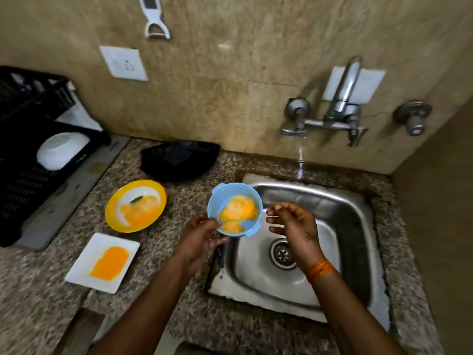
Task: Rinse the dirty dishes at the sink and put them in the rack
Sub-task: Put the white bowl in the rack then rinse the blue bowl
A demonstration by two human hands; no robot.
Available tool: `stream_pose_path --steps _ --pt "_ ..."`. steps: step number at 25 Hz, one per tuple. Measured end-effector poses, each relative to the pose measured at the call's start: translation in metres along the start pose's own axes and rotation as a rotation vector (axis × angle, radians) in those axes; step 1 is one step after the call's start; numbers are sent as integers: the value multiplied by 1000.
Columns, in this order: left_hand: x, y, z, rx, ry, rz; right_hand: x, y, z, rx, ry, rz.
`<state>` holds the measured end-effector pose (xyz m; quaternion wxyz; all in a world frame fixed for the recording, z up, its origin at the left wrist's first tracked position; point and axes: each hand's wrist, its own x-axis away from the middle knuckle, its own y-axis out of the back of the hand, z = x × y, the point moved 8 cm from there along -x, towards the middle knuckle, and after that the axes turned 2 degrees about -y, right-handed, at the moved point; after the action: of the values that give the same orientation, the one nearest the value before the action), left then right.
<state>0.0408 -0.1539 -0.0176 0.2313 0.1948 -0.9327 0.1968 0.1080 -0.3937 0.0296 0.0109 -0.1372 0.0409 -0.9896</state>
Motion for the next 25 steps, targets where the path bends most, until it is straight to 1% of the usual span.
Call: stream_pose_path --steps 3,6,9,13,16,18,22,23,24,25 --pt "-21 -70 -4 41 58 189 -33 51 30 -9 73 -188" --pt "-43 -126 -7 47 118 288 -68 101 64 14 174 -381" --pt "-65 -159 -10 -1 133 308 -97 131 104 150 317 -547" --pt "-78 -186 -6 -31 155 328 -128 136 136 458 320 -679" --pt "-85 -200 -4 -21 180 330 -137 139 148 503 369 -788" --pt "-89 -206 0 -21 191 322 -142 145 147 471 392 -801" --pt "-93 -212 4 -8 194 307 -160 153 130 194 331 -696" --pt "-94 -212 5 -19 190 301 -160 153 130 187 320 -686" --pt "-94 -212 6 -32 189 297 -152 150 132 247 320 -689" --pt "-95 -211 7 -48 185 294 -140 143 133 374 319 -685"
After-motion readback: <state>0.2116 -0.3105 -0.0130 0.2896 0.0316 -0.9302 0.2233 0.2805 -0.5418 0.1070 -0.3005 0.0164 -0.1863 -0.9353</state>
